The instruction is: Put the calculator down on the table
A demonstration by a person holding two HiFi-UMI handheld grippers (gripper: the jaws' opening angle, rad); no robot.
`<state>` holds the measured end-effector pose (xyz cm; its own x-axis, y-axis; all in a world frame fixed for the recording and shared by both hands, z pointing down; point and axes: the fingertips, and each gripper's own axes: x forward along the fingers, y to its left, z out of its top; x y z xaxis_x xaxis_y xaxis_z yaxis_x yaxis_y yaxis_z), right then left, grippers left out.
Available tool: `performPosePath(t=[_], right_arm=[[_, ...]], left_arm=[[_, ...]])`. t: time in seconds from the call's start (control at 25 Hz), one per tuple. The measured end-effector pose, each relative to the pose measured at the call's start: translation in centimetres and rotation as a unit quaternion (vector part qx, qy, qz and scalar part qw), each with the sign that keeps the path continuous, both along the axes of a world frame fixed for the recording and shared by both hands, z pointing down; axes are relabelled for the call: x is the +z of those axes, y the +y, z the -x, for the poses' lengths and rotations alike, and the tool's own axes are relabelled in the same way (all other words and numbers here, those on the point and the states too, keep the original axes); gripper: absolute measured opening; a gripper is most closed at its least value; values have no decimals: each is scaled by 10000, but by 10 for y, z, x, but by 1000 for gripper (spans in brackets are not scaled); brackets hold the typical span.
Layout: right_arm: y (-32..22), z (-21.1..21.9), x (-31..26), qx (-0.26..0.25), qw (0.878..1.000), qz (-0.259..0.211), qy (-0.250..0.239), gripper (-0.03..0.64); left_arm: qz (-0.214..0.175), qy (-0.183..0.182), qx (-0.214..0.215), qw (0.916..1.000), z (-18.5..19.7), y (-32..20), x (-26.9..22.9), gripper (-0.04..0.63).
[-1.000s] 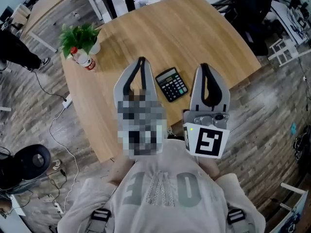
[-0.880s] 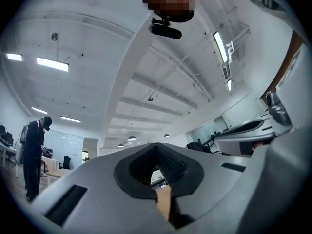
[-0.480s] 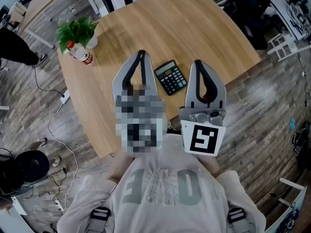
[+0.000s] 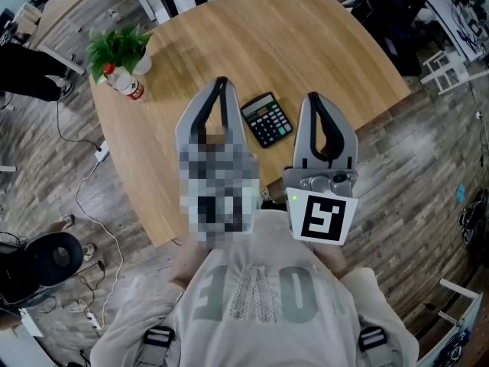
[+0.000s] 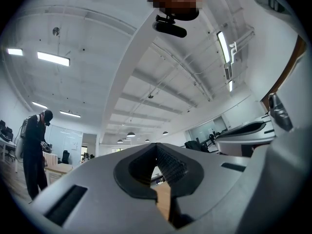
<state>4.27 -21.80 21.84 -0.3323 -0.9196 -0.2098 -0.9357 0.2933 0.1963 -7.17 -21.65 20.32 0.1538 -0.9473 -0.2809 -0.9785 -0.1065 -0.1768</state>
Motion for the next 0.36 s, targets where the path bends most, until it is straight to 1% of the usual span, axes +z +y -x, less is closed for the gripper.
performPosePath(t=[0.16, 0.36], right_arm=[[-2, -4, 1, 4, 10000, 40, -25, 20], [-7, -14, 2, 44, 10000, 86, -5, 20]], left_arm=[[42, -12, -28, 10000, -2, -1, 0, 9], [-8, 18, -73, 10000, -6, -5, -4, 9]])
